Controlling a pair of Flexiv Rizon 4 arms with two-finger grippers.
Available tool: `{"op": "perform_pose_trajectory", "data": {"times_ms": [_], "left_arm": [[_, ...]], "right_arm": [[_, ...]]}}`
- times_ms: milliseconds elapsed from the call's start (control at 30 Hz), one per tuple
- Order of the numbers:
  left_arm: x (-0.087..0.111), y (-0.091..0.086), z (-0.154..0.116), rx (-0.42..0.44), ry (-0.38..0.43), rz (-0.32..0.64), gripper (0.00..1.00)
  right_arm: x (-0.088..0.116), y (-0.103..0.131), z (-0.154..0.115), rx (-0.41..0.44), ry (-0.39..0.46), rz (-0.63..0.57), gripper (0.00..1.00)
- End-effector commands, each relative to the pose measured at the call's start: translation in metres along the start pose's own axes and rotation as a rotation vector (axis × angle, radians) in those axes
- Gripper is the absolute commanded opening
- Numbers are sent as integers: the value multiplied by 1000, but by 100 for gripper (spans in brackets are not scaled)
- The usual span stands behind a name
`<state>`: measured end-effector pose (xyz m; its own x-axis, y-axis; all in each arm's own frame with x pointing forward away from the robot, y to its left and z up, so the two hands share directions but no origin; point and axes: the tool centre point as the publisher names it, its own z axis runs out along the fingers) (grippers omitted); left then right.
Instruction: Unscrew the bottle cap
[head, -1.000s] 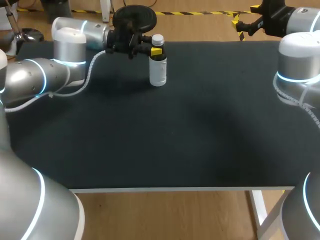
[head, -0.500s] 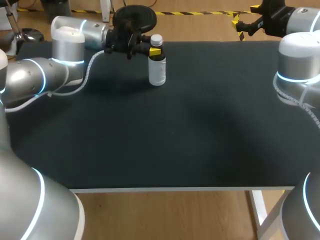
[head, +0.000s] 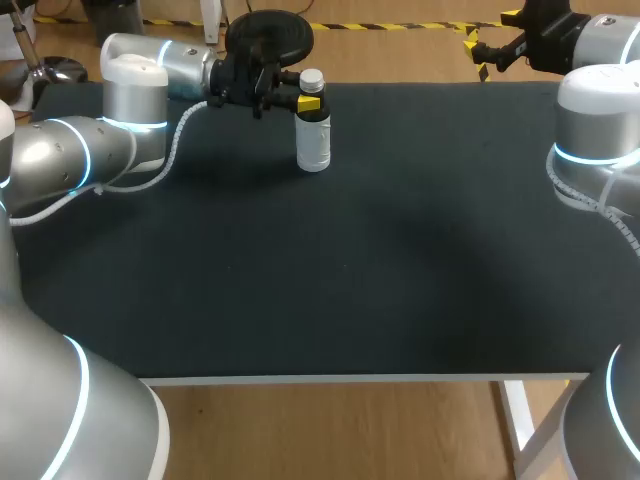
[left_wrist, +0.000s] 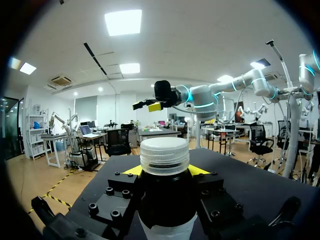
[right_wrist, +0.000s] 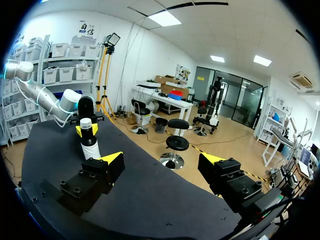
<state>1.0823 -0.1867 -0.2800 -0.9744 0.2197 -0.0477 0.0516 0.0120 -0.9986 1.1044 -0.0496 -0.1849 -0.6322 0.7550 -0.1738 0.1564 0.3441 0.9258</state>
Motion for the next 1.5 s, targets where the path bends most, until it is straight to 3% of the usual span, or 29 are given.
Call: {"op": "perform_pose_trajectory", "data": {"times_ms": [33,500,700,1067,1233,1500], "left_arm": [[-5,3,-1,5,12,-1,0],[-5,3,-1,5,12,-1,0],[-5,3,-1,5,12,-1,0],[-5,3,-1,5,12,-1,0],[-5,3,-1,5,12,-1,0],[-5,3,-1,5,12,-1,0]], "right_arm": [[0,1,0,3,0,0,100],[0,1,0,3,0,0,100],[6,8,19,-78,237,-15,100],[45,15,48,-159,593,-76,100],[58,14,53,-158,659,-52,100],[64,9,56,-124,672,-16,100]]}}
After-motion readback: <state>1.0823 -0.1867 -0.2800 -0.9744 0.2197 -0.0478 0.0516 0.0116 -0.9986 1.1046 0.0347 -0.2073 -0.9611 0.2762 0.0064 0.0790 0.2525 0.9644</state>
